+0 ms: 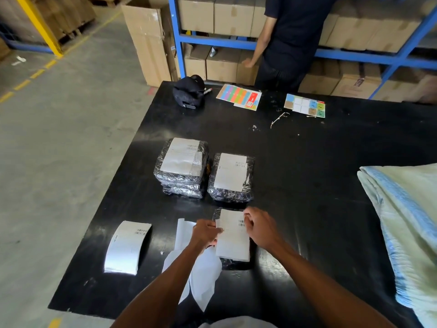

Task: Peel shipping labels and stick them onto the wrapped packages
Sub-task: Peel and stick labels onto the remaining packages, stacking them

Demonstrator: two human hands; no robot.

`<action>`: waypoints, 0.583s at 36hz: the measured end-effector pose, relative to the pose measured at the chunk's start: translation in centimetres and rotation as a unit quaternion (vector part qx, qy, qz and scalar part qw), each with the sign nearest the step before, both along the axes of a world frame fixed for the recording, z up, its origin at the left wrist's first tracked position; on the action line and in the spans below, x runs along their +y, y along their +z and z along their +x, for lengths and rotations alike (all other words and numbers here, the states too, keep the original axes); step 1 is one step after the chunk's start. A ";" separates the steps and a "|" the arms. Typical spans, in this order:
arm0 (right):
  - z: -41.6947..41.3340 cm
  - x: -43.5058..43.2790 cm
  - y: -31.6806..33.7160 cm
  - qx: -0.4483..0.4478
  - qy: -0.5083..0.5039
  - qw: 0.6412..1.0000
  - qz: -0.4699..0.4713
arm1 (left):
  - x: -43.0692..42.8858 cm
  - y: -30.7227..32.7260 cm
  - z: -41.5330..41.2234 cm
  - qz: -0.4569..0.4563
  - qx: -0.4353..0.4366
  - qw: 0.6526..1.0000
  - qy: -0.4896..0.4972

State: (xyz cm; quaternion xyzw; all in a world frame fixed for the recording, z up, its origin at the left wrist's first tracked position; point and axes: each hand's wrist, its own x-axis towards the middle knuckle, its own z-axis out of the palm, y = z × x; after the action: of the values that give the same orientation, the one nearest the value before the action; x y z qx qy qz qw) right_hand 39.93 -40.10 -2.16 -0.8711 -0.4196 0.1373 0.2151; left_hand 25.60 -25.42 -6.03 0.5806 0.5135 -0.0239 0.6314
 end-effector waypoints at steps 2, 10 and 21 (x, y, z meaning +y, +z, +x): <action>-0.1 0.3 -0.4 -0.001 0.058 0.998 -0.005 | 0.0 0.0 -0.1 -0.003 -0.001 1.000 0.000; -1.2 0.5 -4.0 -0.044 0.209 0.970 -0.116 | -0.3 0.0 -0.4 -0.003 -0.012 1.000 0.025; -2.6 0.1 -5.6 -0.070 0.179 0.969 -0.157 | -0.9 0.4 -1.9 -0.044 -0.055 0.997 0.043</action>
State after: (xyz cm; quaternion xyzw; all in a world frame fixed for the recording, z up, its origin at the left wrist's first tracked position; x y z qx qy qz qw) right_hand 37.28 -40.04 -7.73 -0.8119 -0.5560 0.1769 0.0173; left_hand 23.70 -26.29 -5.64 0.5300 0.5014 0.0130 0.6838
